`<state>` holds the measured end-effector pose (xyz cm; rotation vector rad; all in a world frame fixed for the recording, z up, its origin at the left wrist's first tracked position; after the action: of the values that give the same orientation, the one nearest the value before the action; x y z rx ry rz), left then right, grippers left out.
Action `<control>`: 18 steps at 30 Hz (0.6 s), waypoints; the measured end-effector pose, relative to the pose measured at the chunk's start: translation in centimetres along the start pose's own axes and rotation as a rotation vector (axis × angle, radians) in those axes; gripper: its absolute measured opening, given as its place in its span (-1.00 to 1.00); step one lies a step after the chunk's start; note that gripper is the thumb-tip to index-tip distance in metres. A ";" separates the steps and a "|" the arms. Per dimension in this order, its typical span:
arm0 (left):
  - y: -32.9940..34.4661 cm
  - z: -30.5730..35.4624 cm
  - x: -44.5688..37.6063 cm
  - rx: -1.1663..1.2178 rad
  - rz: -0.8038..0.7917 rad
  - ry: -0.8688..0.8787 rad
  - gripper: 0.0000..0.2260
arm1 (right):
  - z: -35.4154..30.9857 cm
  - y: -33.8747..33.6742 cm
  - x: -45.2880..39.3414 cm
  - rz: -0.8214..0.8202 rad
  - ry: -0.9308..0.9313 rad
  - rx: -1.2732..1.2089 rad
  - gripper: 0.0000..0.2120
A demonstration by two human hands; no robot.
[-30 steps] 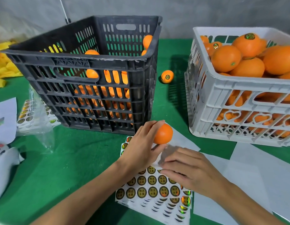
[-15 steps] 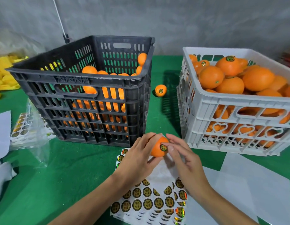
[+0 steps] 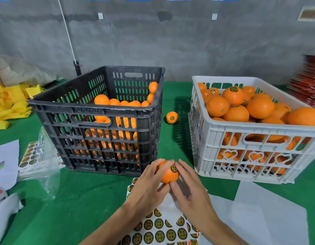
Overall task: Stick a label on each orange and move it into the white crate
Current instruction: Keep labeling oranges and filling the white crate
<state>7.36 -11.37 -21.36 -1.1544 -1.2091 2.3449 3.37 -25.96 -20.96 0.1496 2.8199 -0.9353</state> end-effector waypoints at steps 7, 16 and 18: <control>-0.9 0.4 -0.3 0.006 0.010 0.028 -0.48 | -0.7 -0.7 -0.1 0.033 0.006 0.112 -0.26; -7.8 4.9 -8.5 0.003 0.203 0.090 -0.35 | -11.3 -8.2 -3.0 0.428 -0.290 0.580 -0.36; -10.5 6.7 -12.2 0.028 0.296 0.094 -0.31 | -14.0 -11.9 -4.7 0.537 -0.307 0.559 -0.39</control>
<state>9.01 -15.29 -4.43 -1.5067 -1.0303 2.4709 4.42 -27.27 -2.09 0.7168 2.0145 -1.4145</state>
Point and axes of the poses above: each hand's wrist, its own x-axis away from the middle knuckle, its own y-axis out of the palm, z = x × y, the point moved 7 cm from there along -x, towards the middle knuckle, and after that the axes turned 13 degrees about y, right-handed, at the moved point
